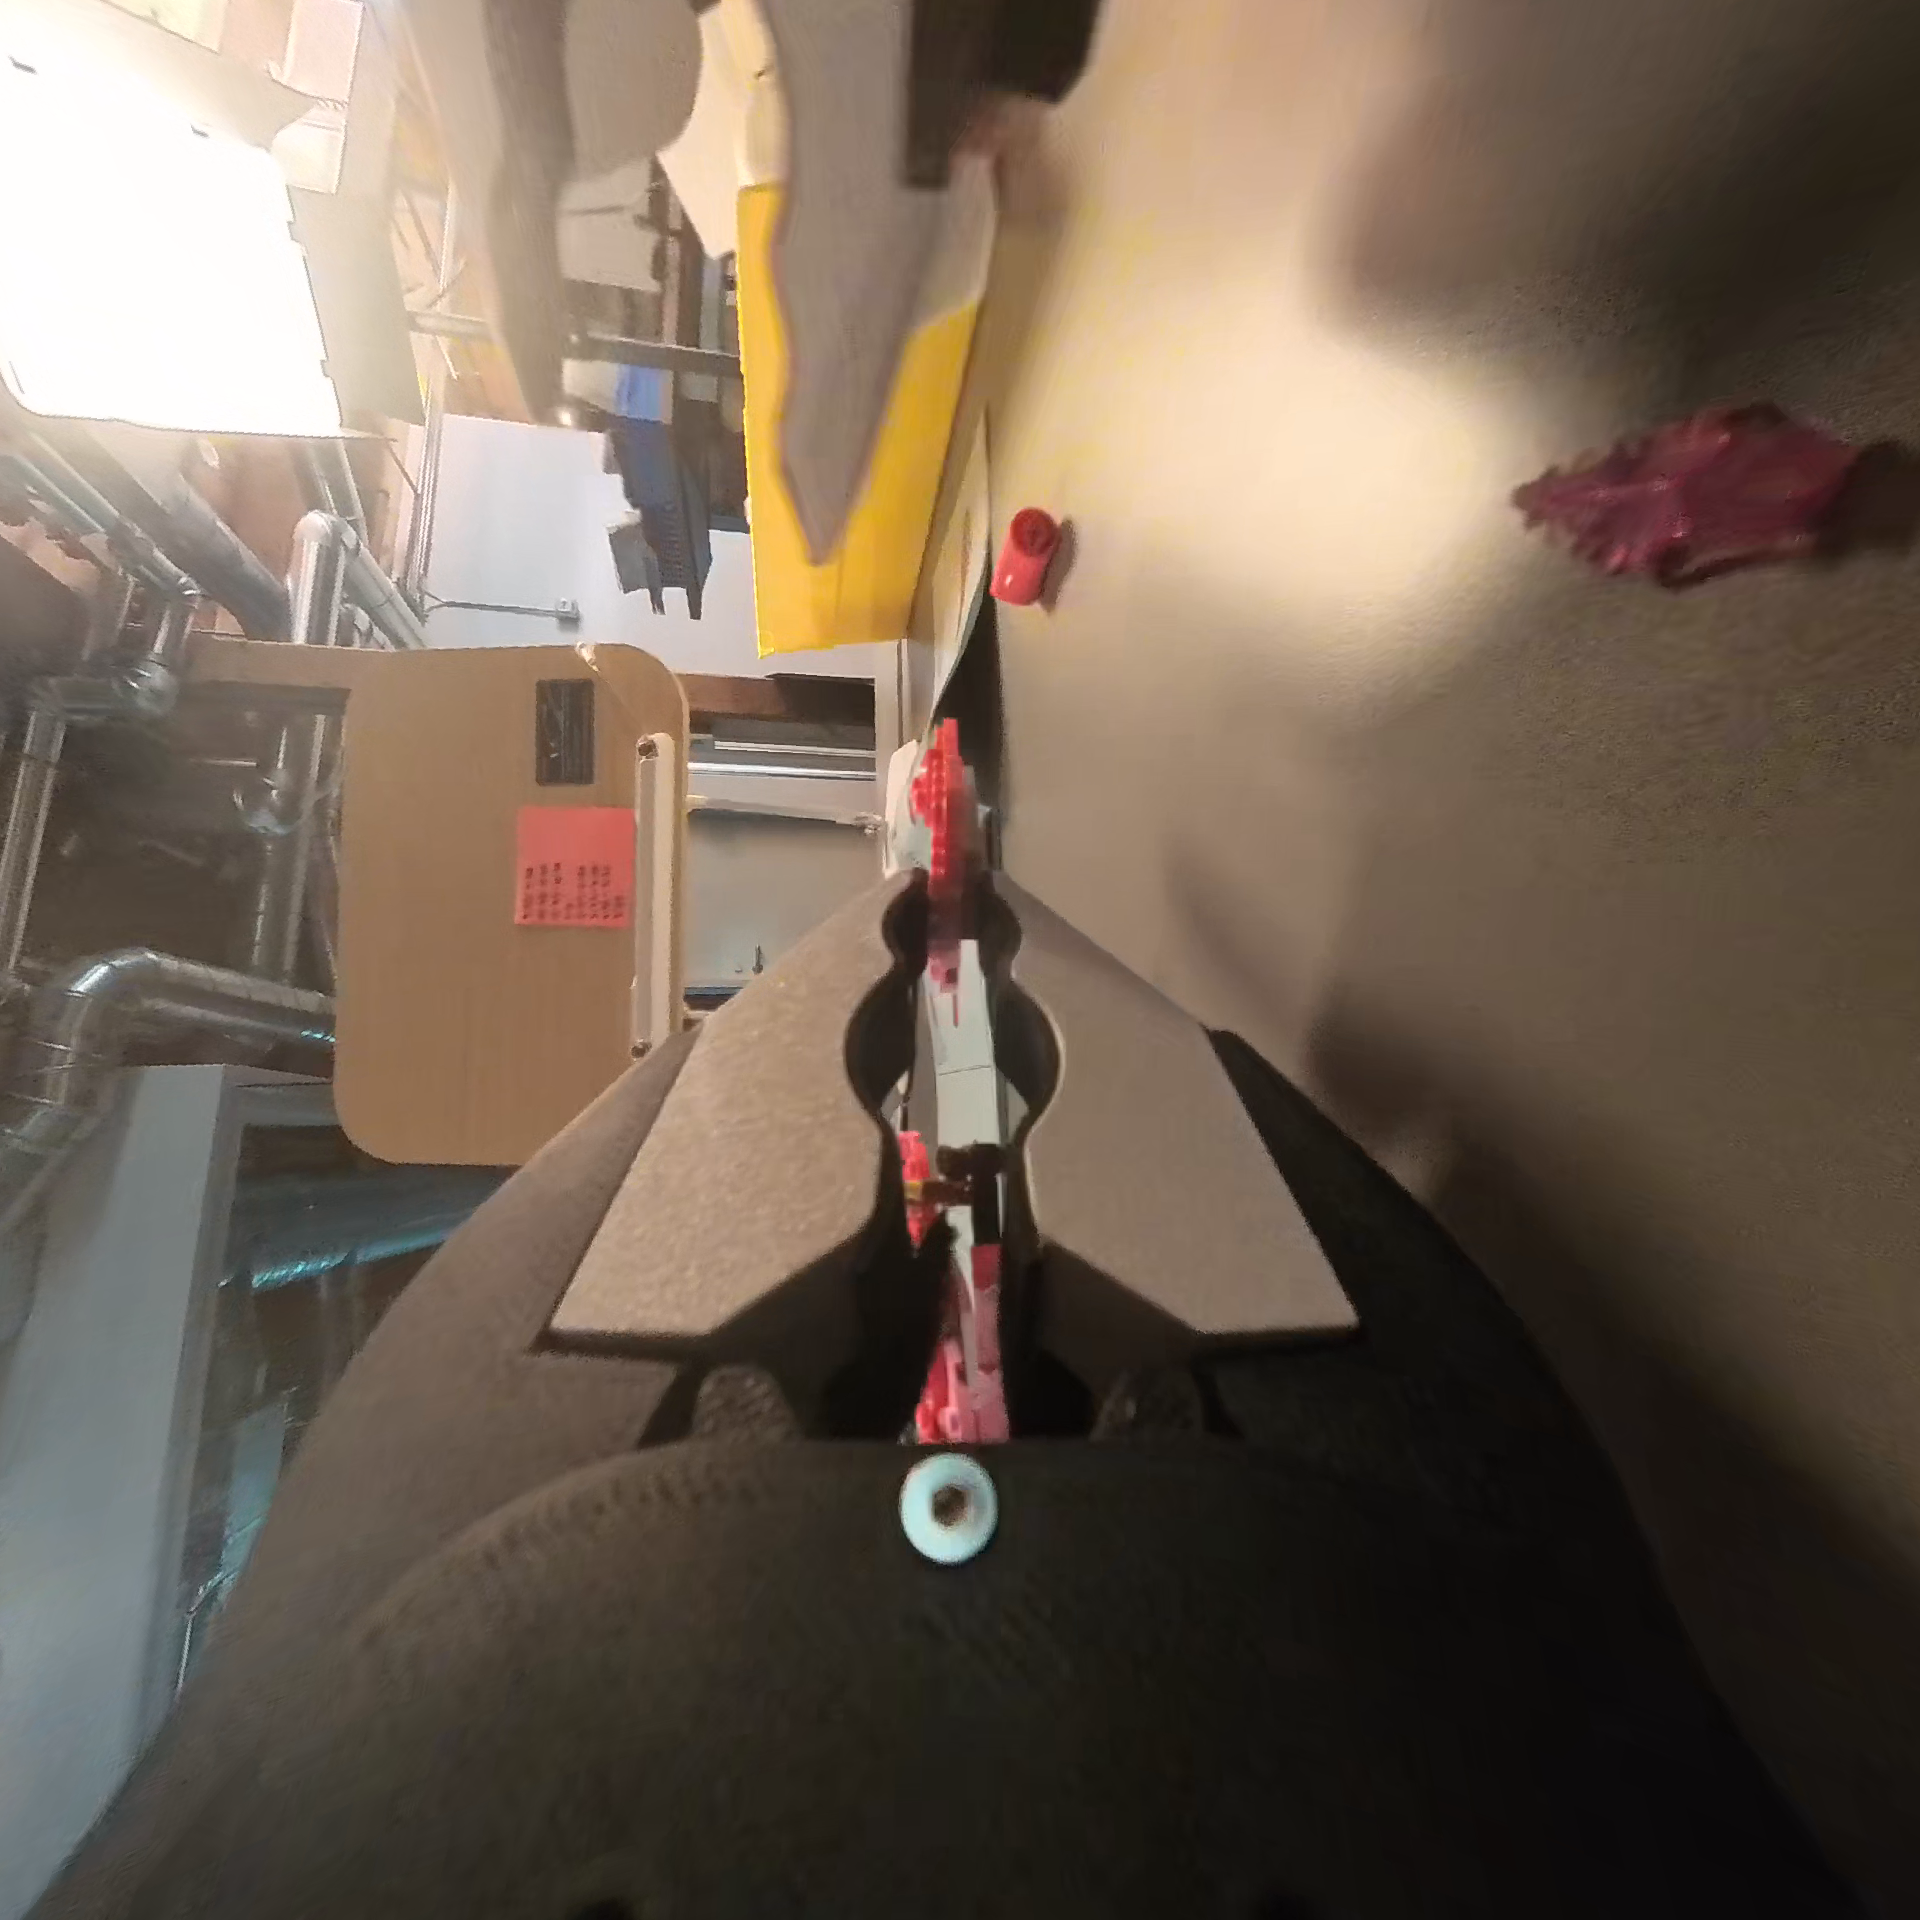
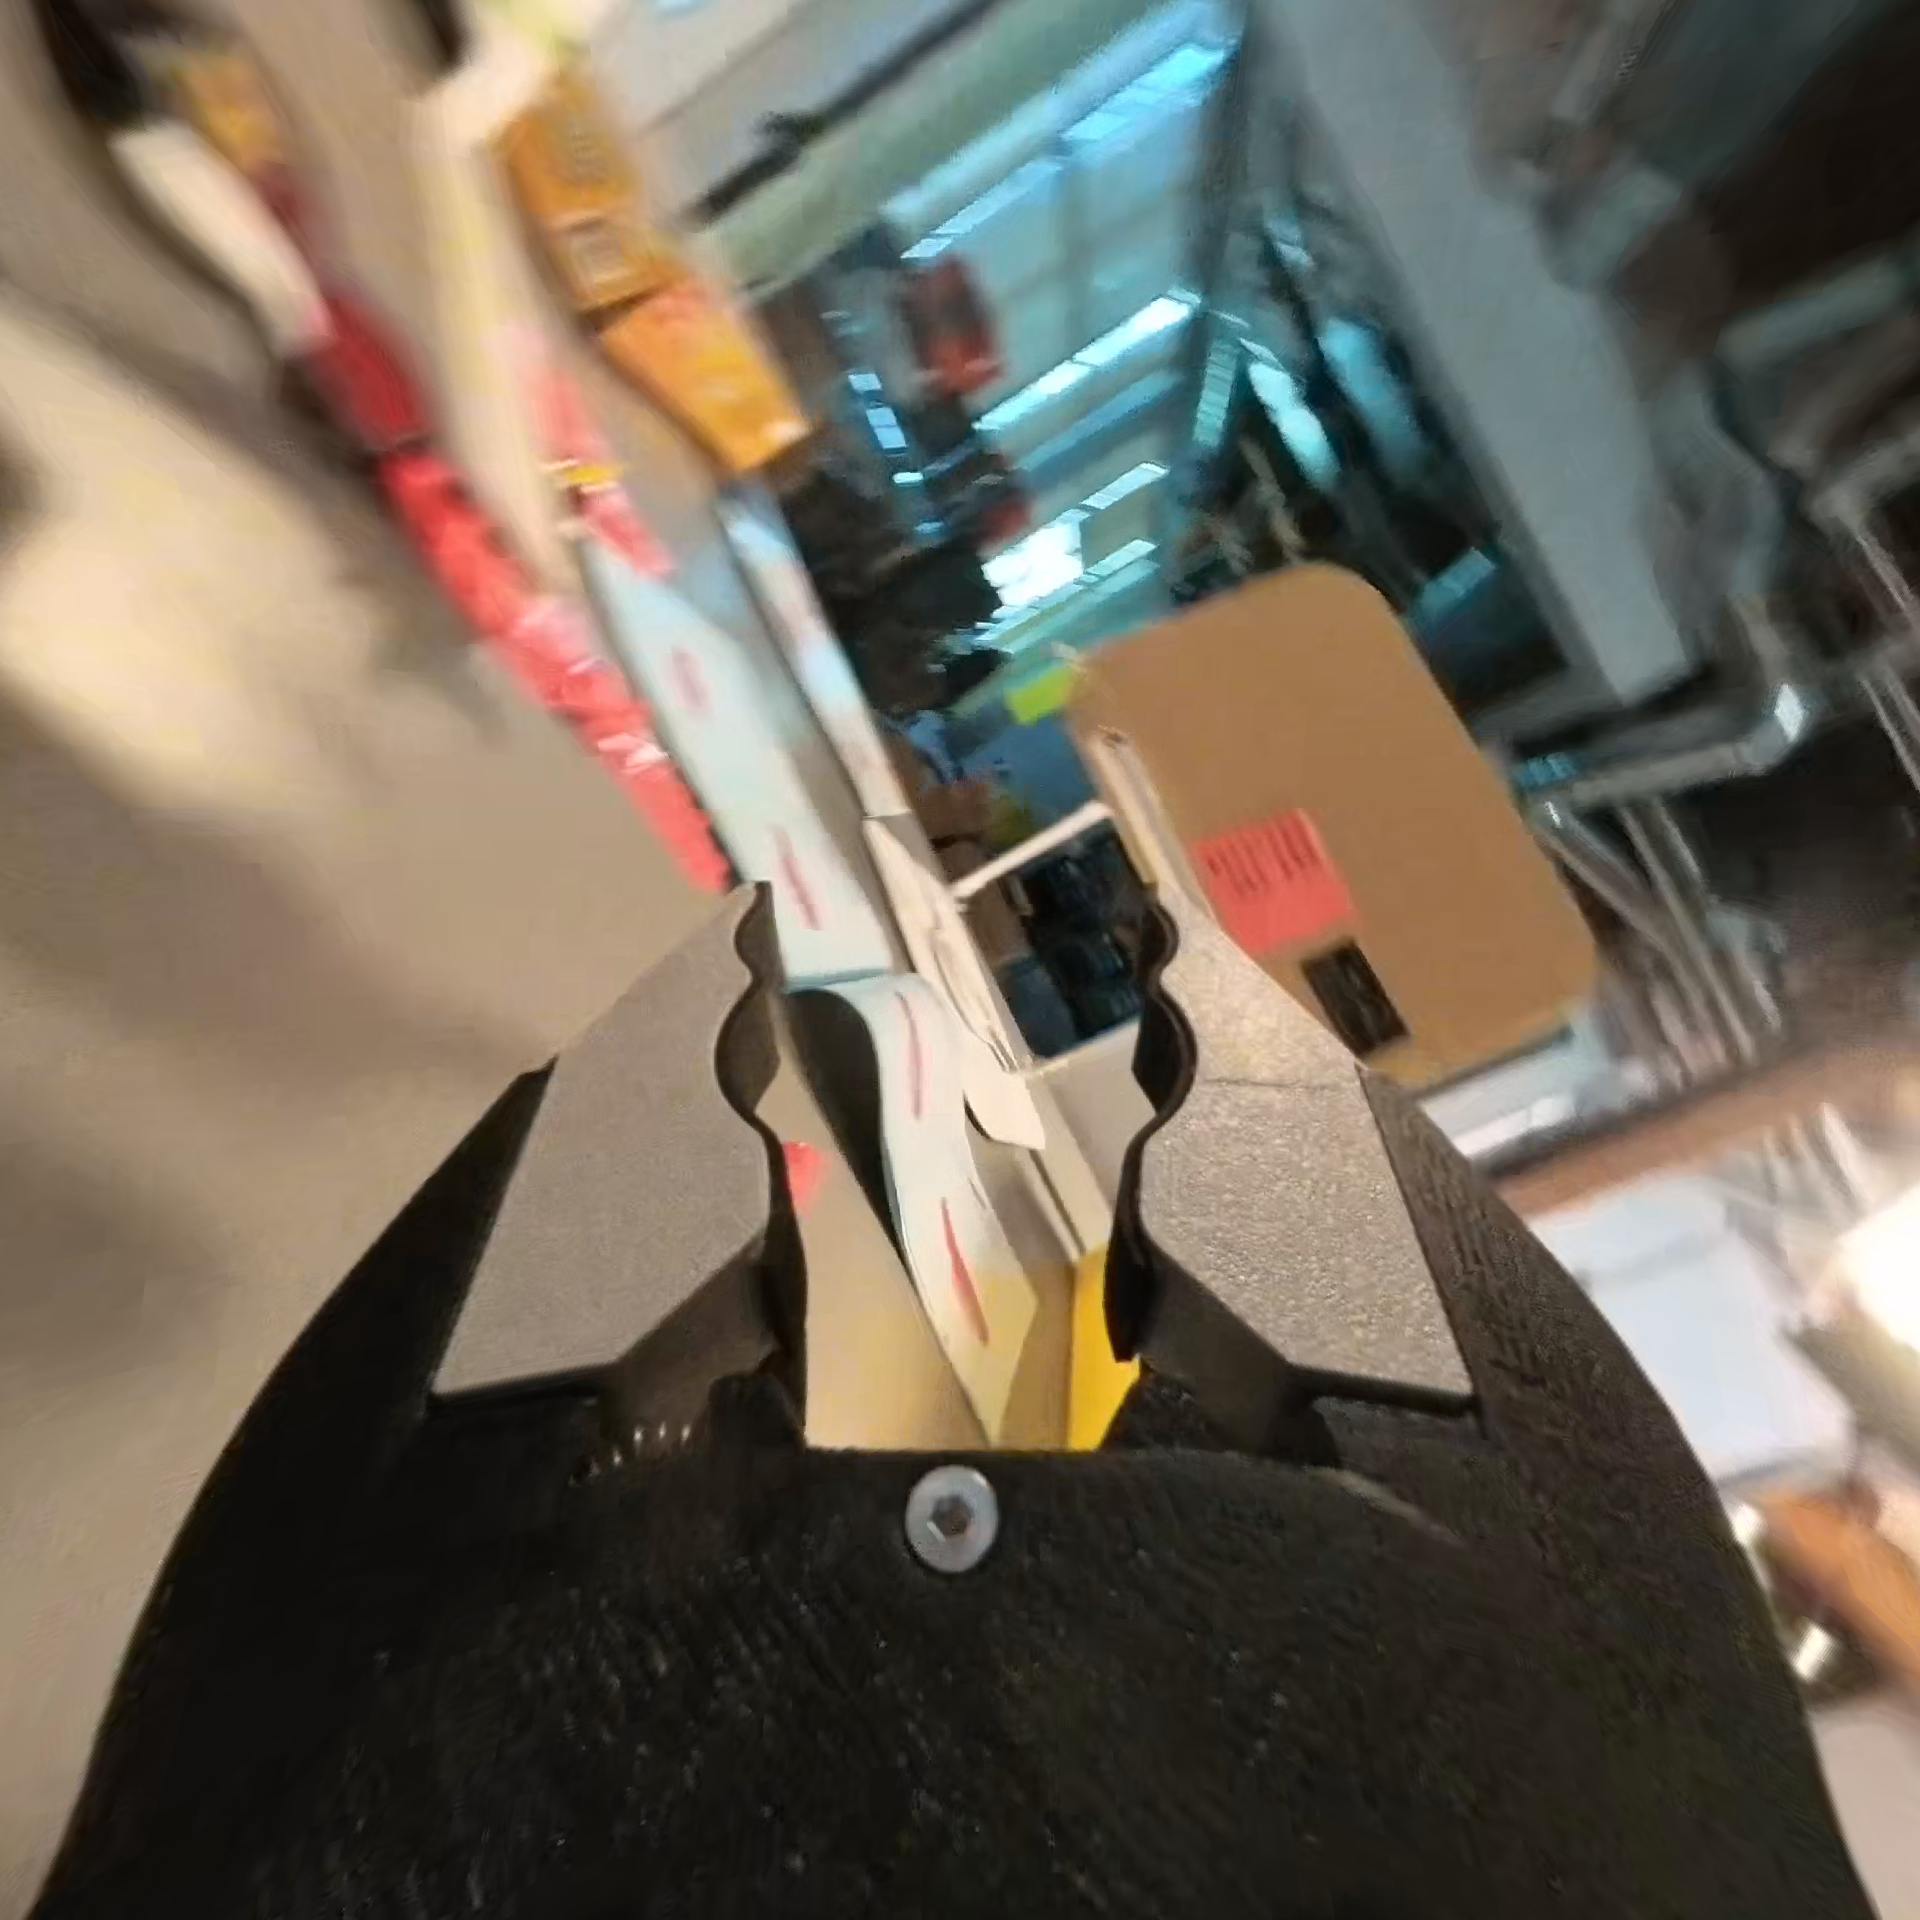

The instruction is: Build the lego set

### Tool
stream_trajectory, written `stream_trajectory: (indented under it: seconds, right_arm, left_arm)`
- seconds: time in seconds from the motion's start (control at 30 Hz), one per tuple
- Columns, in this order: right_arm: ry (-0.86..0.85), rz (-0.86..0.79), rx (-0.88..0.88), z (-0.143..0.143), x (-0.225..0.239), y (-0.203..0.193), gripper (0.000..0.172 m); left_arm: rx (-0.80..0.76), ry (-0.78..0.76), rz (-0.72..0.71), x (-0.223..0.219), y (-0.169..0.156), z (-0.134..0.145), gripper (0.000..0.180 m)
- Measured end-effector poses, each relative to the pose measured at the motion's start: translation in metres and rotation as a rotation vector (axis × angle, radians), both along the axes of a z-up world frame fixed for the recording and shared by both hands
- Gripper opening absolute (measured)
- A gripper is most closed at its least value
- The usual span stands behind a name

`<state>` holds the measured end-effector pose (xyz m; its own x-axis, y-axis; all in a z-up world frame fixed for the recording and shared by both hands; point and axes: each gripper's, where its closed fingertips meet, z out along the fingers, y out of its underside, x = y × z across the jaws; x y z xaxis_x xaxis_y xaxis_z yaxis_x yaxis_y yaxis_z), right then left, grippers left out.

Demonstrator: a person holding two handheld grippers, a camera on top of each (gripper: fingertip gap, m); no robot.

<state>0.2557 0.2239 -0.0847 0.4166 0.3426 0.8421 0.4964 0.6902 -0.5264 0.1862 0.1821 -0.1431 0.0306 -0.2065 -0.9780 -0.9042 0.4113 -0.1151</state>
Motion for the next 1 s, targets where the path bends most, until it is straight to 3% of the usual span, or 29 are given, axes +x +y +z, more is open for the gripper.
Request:
stream_trajectory:
  seconds: [0.27, 0.53, 1.0]
  right_arm:
    - [0.692, -0.143, -0.305, 0.038, 0.035, 0.083, 0.054]
    - [0.904, -0.342, -0.239, 0.048, 0.060, 0.136, 0.044]
    - [1.133, -0.283, -0.336, 0.049, 0.089, 0.150, 0.027]
  left_arm:
    - [-0.018, 0.043, -0.022, 0.006, -0.005, -0.011, 0.007]
    - [-0.005, 0.063, -0.032, 0.007, -0.006, -0.016, 0.007]
    - [0.061, 0.073, -0.070, 0.008, -0.008, -0.011, 0.007]
